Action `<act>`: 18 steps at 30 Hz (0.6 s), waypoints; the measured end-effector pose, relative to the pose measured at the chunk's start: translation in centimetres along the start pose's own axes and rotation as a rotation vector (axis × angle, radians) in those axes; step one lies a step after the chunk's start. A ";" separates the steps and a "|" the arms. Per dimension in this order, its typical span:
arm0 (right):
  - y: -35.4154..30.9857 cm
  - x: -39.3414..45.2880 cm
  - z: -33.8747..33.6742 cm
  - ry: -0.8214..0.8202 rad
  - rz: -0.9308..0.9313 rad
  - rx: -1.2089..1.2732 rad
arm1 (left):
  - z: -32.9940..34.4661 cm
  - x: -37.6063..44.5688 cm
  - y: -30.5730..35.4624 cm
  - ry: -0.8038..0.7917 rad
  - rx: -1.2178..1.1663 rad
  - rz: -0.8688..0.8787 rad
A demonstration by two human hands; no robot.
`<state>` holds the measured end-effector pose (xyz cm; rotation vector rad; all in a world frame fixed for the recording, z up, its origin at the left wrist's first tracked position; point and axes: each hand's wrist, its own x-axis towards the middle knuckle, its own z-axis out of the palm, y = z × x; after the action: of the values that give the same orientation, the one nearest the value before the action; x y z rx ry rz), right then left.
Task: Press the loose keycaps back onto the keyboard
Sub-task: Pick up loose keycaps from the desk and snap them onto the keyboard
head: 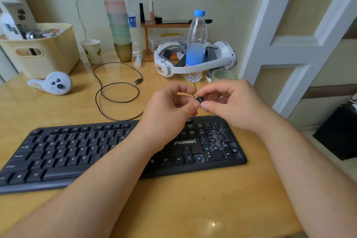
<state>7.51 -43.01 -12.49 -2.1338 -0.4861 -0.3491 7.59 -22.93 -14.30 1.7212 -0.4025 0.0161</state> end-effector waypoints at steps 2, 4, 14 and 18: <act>-0.3 0.0 -0.1 -0.029 0.019 -0.073 | -0.1 0.0 -0.1 -0.008 0.068 0.018; -0.7 0.1 -0.3 -0.065 0.027 -0.165 | -0.1 0.0 -0.1 -0.016 0.156 0.044; -2.5 -1.6 -1.2 -0.209 0.105 -0.340 | -0.1 -0.4 0.2 -0.144 0.458 0.108; -2.4 -3.0 -1.7 -0.199 0.138 -0.252 | 0.1 -0.6 0.3 -0.214 0.426 0.123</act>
<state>3.67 -43.83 -11.08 -2.4470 -0.4225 -0.1251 6.92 -22.88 -14.16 2.1236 -0.7016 0.0074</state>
